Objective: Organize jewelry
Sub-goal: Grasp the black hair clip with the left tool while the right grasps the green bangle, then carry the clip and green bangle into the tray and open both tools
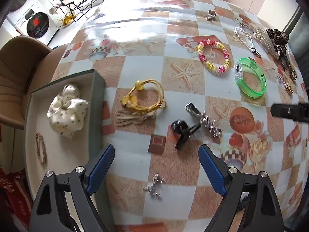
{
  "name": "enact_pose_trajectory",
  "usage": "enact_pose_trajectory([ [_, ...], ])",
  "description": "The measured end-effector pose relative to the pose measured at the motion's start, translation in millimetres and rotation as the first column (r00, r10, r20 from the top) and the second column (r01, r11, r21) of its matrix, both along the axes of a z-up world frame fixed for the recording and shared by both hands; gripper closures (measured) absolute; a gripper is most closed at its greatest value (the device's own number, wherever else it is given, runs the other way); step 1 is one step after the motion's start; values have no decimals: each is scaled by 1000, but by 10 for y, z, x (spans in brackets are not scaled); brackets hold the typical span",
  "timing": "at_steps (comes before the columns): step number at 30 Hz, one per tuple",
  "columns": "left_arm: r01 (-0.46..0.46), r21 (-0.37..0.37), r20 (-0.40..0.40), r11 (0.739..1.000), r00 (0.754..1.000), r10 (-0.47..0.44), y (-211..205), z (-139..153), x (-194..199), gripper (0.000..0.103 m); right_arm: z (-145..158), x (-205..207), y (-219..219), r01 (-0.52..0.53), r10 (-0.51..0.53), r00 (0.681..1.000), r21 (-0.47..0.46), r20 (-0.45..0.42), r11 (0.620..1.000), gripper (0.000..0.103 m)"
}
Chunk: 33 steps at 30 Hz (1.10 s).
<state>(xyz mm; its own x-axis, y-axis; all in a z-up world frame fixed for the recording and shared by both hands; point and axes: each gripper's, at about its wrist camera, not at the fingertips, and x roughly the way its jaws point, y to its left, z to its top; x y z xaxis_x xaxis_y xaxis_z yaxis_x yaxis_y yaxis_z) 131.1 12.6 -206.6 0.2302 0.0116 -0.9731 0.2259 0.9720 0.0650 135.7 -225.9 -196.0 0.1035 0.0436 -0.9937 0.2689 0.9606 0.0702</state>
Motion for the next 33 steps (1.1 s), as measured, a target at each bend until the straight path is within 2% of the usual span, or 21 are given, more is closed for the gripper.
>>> enact_pose_trajectory([
  [4,10,6,-9,1000,1000,-9,-46,-139,63,11,-99,203,-87,19,-18,1000,-21,14,1000,12],
  [6,17,13,-18,1000,1000,-17,-68,-210,84,24,-139,288,-119,26,-25,999,-30,20,999,12],
  [7,19,12,-31,1000,999,-18,-74,-251,91,24,-158,330,-129,8,-8,1000,-11,17,1000,12],
  [12,22,-5,-7,1000,1000,-22,-115,-262,110,24,-238,483,-121,6,-5,1000,-39,27,999,12],
  [17,38,-24,1,999,999,-38,-222,-236,122,41,-299,592,17,-16,20,999,-117,32,993,22],
  [19,44,-41,-1,998,999,-44,-250,-227,124,57,-283,597,54,-24,30,998,-123,46,992,27],
  [21,51,-62,-7,997,999,-52,-302,-219,97,66,-260,605,100,-43,51,997,-130,59,991,40],
  [22,54,-54,-4,997,999,-55,-319,-215,90,66,-254,610,134,-53,62,996,-132,63,990,45],
  [24,48,-68,-9,997,999,-49,-322,-216,82,69,-230,562,154,-66,76,995,-134,67,989,73],
  [25,42,-82,-15,996,999,-43,-313,-209,73,76,-226,573,152,-66,75,995,-131,65,989,81],
  [26,36,-92,-17,995,999,-38,-308,-201,62,76,-224,572,156,-61,70,996,-130,63,990,92],
  [27,29,-108,-21,994,999,-31,-274,-210,41,76,-217,568,127,-49,58,996,-126,65,991,97],
  [33,6,-164,-10,986,1000,-8,-171,-38,13,76,-94,405,-13,-21,27,996,-65,89,998,97],
])
